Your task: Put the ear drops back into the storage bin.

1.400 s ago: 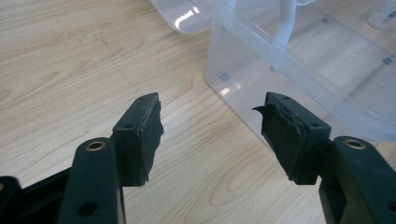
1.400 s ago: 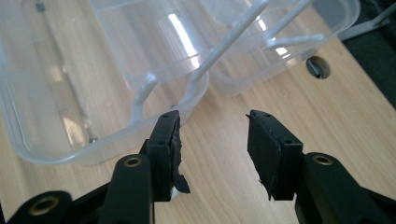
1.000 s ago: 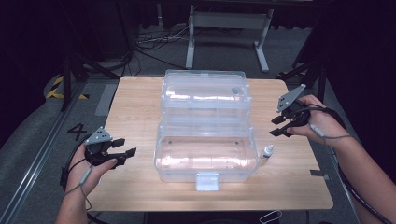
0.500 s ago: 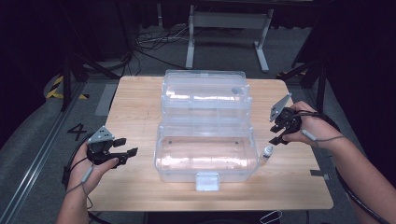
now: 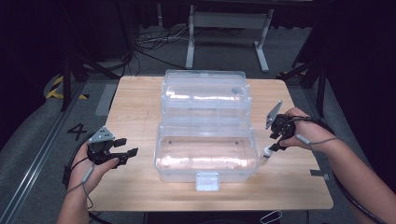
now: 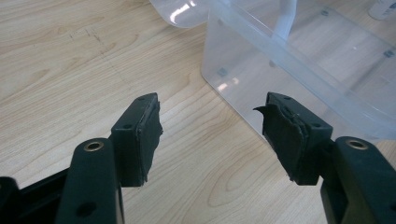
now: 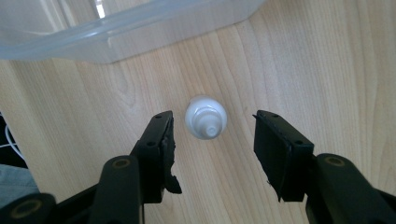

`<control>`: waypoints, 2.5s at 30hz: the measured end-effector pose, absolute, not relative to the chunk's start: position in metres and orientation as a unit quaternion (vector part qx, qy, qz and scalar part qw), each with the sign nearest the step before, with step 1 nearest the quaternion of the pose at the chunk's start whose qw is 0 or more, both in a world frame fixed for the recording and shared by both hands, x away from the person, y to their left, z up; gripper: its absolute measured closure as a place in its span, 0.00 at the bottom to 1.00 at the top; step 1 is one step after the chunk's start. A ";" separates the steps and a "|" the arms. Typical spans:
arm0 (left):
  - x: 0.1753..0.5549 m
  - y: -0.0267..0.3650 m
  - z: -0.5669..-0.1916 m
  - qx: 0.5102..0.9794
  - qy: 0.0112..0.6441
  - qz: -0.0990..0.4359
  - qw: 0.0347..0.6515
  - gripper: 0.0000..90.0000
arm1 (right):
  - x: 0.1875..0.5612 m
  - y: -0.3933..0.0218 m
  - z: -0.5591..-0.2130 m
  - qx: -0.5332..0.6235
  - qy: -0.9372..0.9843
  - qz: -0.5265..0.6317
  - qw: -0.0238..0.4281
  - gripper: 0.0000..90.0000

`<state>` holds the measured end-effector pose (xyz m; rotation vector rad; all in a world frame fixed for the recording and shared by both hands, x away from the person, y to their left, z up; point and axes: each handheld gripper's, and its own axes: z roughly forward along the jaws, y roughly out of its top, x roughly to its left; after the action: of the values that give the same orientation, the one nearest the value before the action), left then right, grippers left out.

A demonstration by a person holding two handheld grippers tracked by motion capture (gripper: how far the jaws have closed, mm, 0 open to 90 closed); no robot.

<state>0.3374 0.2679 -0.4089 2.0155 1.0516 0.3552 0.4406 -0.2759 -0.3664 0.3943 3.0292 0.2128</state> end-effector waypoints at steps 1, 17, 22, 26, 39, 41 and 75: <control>0.337 0.268 -0.409 0.800 0.419 0.140 0.407 0.42 | 0.441 -0.275 -0.369 0.126 0.989 0.065 0.038 0.54; 0.338 0.267 -0.411 0.800 0.419 0.137 0.408 0.42 | 0.449 -0.266 -0.398 0.114 0.993 0.034 0.016 0.58; 0.338 0.267 -0.411 0.800 0.418 0.138 0.408 0.42 | 0.451 -0.265 -0.405 0.116 0.993 0.030 0.008 0.57; 0.338 0.267 -0.410 0.800 0.418 0.136 0.408 0.42 | 0.452 -0.264 -0.410 0.114 0.993 0.027 0.004 0.58; 0.338 0.267 -0.410 0.801 0.417 0.136 0.407 0.43 | 0.453 -0.264 -0.416 0.120 0.993 0.021 0.002 0.67; 0.338 0.266 -0.410 0.801 0.416 0.136 0.408 0.43 | 0.452 -0.264 -0.416 0.119 0.993 0.023 0.003 0.67; 0.338 0.266 -0.410 0.802 0.415 0.136 0.407 0.43 | 0.426 -0.253 -0.323 0.105 0.993 0.024 0.041 0.67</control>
<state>0.3377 0.2661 -0.4097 2.0235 1.0454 0.3434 0.4258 -0.2530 -0.3232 0.3214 3.0418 0.0740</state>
